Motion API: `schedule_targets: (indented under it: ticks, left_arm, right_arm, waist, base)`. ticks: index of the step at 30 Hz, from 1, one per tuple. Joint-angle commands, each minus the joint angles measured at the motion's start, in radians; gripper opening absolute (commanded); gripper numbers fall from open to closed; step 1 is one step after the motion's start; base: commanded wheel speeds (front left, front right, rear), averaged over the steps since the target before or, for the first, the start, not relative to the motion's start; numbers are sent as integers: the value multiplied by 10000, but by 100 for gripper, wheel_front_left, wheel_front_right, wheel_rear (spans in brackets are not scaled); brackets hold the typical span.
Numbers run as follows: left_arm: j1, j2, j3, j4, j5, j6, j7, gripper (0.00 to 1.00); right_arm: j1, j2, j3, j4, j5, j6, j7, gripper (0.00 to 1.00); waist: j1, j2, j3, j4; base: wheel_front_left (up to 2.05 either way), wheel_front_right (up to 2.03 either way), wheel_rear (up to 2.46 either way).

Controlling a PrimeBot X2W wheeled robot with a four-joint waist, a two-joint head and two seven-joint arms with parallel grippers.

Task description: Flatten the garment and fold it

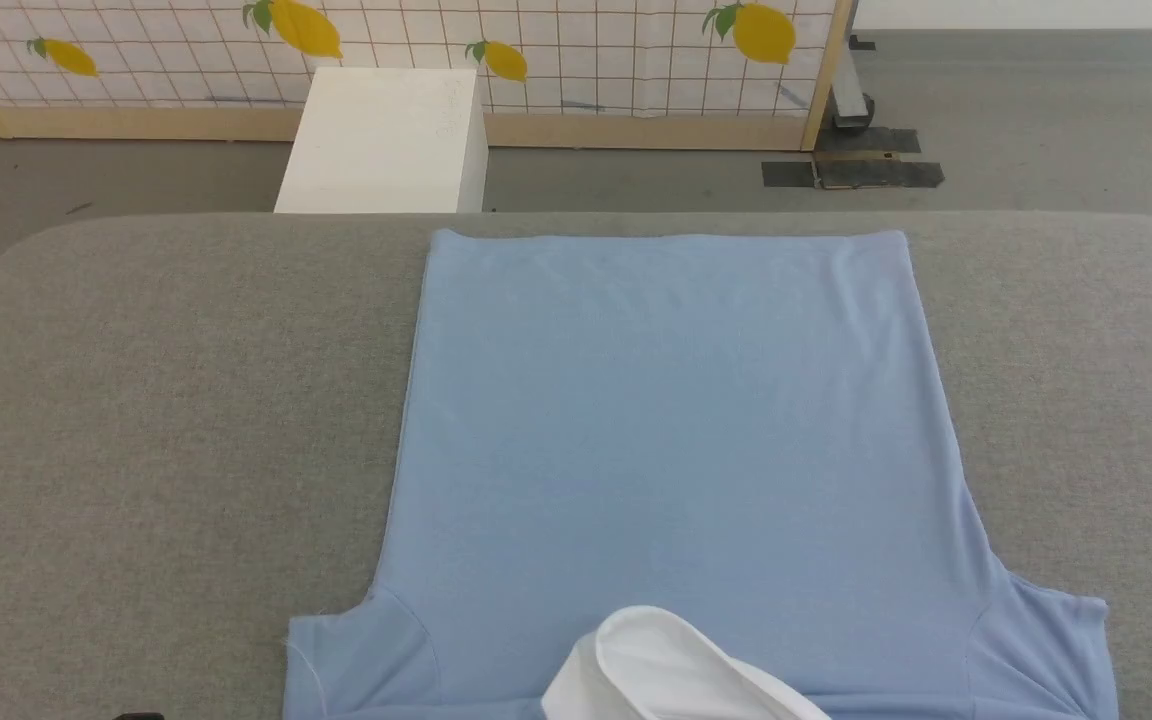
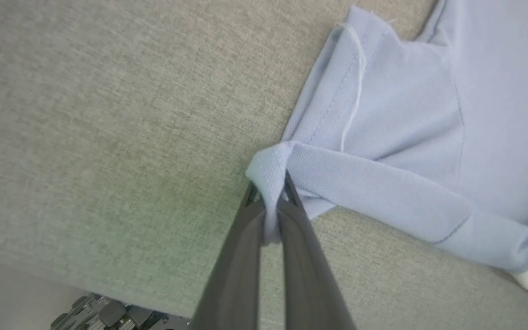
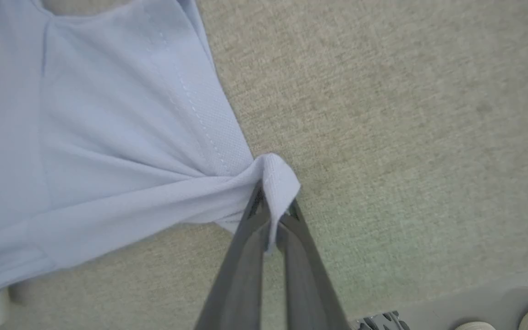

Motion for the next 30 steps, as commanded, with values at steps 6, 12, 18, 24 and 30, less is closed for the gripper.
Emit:
schedule_targets:
  ticks: [6, 12, 18, 24, 30]
  left_arm:
    - [81, -137, -116, 0, -39, 7, -122, 0]
    - [-208, -150, -224, -123, -17, -194, -367, 0]
    - [-524, -193, -433, -160, 61, -320, -488, 0]
    - [-1015, -226, -683, -106, 112, -539, -589, 0]
    - [-1478, -318, -818, 4, 100, -715, -795, 0]
  right_arm:
    - [131, -6, 305, 1078, 105, -25, -922, 90]
    - [-478, -6, 571, 143, 176, -25, -2811, 100]
    - [-1580, -5, 1017, -853, -484, -25, -4647, 100]
    - [-3356, -230, 1348, -236, -1231, -25, -6067, 100]
    - [-5542, -997, 1479, 1287, -1658, -25, -6393, 100]
  waist:
    - [1, 0, -32, 114]
    - [1, 0, 106, 158]
    - [1, 0, 328, 434]
    - [1, 0, 846, 1004]
    - [1, 0, 1715, 1512]
  base:
    - [0, 0, 0]
    - [0, 0, 0]
    - [0, 0, 0]
    - [0, 0, 0]
    - [0, 0, 0]
